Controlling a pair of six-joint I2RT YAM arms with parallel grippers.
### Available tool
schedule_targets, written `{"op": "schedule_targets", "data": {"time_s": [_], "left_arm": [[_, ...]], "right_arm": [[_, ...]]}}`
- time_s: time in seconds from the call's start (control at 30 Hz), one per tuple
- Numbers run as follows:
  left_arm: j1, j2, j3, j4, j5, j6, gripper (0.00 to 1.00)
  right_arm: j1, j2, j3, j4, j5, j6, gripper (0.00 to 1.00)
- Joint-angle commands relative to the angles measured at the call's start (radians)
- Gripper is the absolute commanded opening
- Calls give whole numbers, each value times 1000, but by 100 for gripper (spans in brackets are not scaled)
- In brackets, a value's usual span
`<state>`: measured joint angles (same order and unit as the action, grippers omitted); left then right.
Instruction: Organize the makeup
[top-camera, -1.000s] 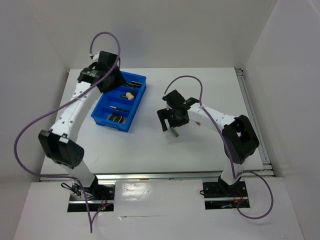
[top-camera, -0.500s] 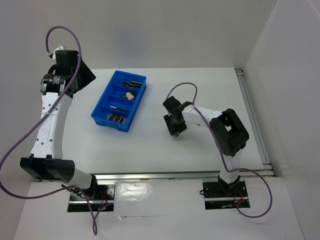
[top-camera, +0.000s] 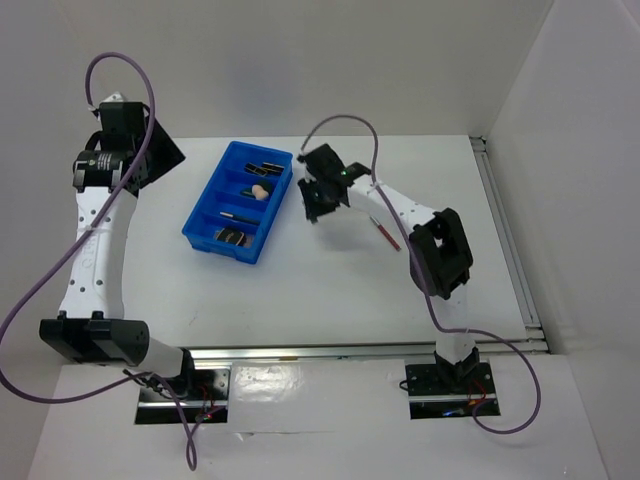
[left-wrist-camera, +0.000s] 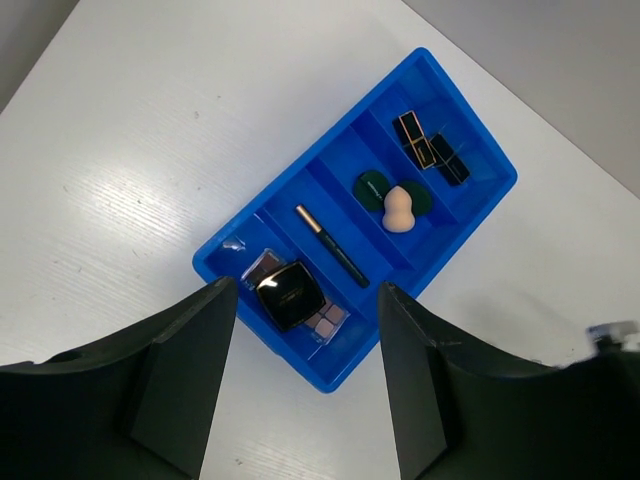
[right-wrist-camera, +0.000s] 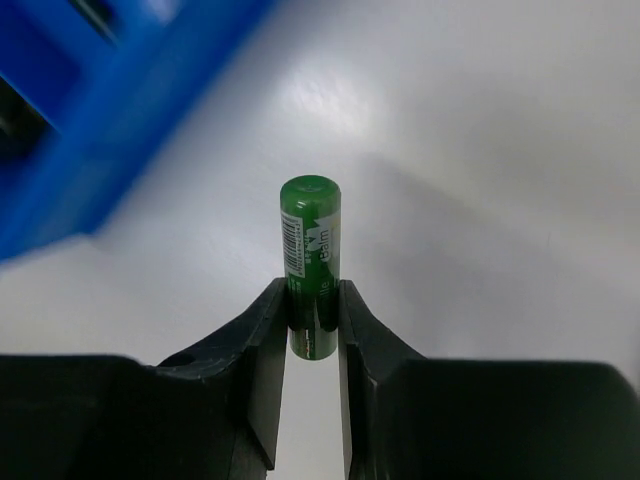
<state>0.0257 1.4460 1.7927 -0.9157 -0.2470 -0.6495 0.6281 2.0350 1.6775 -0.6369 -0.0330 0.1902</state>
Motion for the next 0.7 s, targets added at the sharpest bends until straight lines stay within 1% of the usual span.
{"op": "schedule_targets", "data": {"time_s": [0.0,0.03,0.07,0.1,0.2,0.27,0.3,0.33,0.37,0.4,0.5,0.53,0.67], "left_arm": [[16,-45,-19,1,32,42,71],[16,-59,-30,1,41,42,71],[16,-71,-50,12,41,42,71],[16,-72,-59,12,51,42,71],[25,-72,-69,12,60,42,71],[25,-72,-69,1,71,51,71],[25,-72,-69,1,71,51,71],[25,-81,-69,1,71,51,71],[25,-81,-69,1,71,51,71],[25,-81,-79,1,71,51,71],[25,-81,-114,12,80,51,71],[25,-81,-115,12,80,51,71],[25,-81,-115,12,103,51,71]], "right_arm": [[9,108,281,-21,-38,-57,0],[9,141,342,-21,-38,-69,0],[9,178,478,-41,-38,-80,0],[9,258,551,-52,-27,-80,0],[9,352,767,-41,-15,-80,0],[9,380,789,15,-15,-80,1],[9,380,763,57,-34,-80,1],[9,370,745,150,-48,-80,3],[-4,370,731,192,-59,-68,3],[-4,370,719,271,-68,-67,3],[-4,412,731,348,-77,-67,4],[-4,421,731,406,-77,-78,4],[-4,459,731,532,-77,-78,4]]}}
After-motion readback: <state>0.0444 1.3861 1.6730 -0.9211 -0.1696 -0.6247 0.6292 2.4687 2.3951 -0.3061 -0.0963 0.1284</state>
